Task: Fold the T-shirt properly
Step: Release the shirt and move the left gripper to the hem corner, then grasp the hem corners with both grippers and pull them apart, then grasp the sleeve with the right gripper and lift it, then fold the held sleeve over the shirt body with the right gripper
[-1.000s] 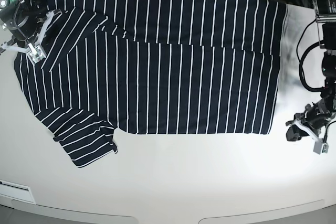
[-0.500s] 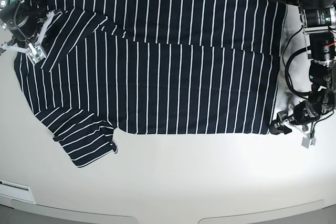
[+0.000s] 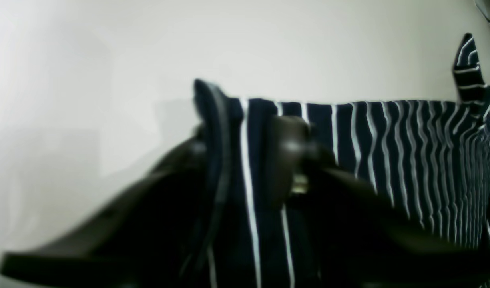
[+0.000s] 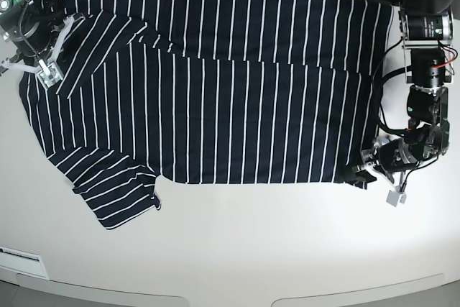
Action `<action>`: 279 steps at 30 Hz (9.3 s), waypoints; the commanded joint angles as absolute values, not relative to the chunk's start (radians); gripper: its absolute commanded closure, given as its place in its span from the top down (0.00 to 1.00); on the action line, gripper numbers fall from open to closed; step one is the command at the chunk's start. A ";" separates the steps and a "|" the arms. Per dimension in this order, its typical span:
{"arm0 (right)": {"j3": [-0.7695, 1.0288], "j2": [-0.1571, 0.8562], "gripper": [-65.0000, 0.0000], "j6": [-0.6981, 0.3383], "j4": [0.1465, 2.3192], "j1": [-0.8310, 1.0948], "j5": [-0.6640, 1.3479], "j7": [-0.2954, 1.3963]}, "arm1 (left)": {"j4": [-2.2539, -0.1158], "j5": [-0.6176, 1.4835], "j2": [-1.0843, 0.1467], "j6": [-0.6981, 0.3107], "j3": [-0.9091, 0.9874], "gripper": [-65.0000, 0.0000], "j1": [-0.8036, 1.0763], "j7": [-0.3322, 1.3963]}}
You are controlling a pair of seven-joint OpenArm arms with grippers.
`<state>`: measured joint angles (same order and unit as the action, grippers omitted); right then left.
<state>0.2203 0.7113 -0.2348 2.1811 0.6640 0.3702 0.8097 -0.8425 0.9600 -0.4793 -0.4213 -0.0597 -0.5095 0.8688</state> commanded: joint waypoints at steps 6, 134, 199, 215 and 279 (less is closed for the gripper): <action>0.230 0.726 0.00 -0.228 2.197 0.581 0.366 0.758 | -0.844 0.885 -0.488 -0.352 -0.065 0.00 -0.531 0.917; 0.001 0.965 0.00 -0.698 1.405 -0.098 1.174 1.232 | -1.215 1.484 -0.876 -0.654 -0.234 0.00 -0.459 1.396; 0.001 0.674 0.00 -0.698 1.107 -0.442 1.484 1.396 | -1.320 1.422 -0.889 -0.613 -0.234 0.60 -0.277 1.387; 0.115 0.840 0.00 -0.698 1.811 0.039 1.484 1.396 | -1.320 1.426 -0.889 -0.614 -0.234 0.60 -0.277 1.387; 0.731 0.487 0.00 -0.698 2.114 0.581 1.176 1.024 | -1.320 1.426 -0.884 -0.617 -0.231 0.60 -0.283 1.372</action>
